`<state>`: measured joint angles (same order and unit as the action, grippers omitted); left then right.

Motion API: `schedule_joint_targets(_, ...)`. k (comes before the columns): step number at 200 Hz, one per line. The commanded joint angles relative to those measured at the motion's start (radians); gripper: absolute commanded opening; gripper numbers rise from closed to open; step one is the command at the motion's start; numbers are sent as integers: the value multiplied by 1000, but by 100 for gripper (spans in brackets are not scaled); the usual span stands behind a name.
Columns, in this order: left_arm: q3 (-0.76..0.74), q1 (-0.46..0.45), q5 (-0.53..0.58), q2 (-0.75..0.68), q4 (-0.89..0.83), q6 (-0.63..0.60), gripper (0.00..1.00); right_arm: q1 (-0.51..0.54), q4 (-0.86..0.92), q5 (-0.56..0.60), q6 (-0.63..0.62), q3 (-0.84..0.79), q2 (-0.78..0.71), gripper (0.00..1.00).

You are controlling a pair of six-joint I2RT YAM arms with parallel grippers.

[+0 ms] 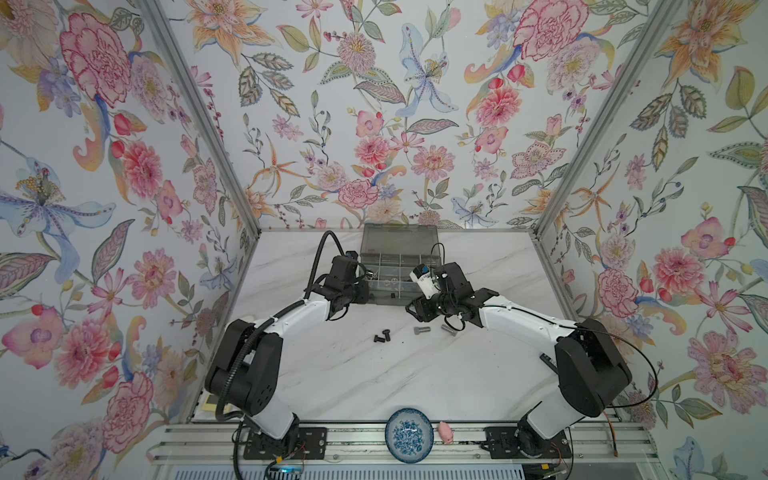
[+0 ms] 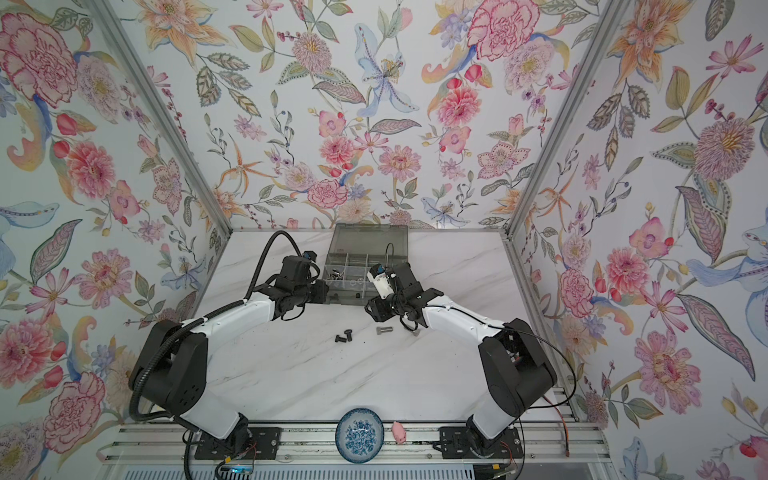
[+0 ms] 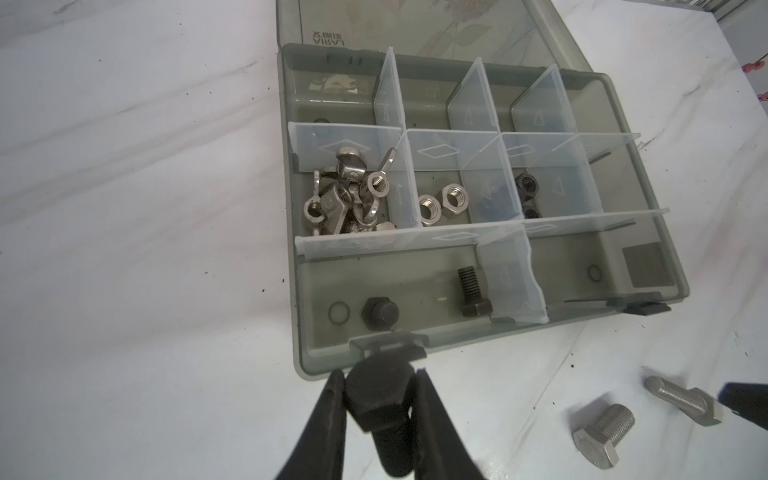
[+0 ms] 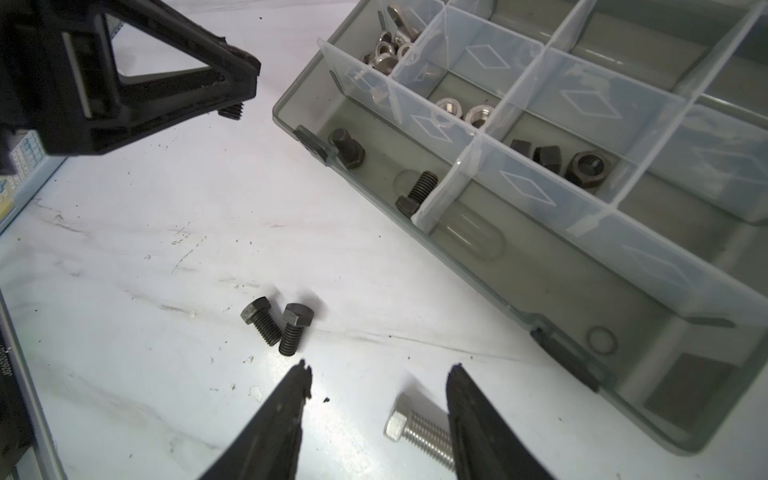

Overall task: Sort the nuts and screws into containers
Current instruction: 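Lift the black bolt with the left gripper and carry it over the box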

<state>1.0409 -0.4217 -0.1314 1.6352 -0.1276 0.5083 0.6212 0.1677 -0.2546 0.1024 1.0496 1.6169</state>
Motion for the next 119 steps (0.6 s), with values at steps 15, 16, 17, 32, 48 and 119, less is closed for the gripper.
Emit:
schedule_joint_targets(15,93,32,-57,107,27,-56,0,-6,-3,5,19,-26,-33,56)
schedule_joint_targets(16,96,32,-57,109,27,-56,0,-6,-2,5,18,-26,-34,56)
schedule_joint_targets(17,98,32,-58,113,26,-56,0,-6,-2,6,18,-27,-34,56)
schedule_joint_targets(32,125,38,-64,146,22,-66,0,-9,-1,10,20,-32,-38,56)
schedule_joint_targets(48,146,47,-63,170,14,-81,0,-12,-1,12,22,-35,-38,56)
schedule_joint_targets(119,206,64,-48,237,-36,-132,0,-18,0,5,22,-31,-29,56)
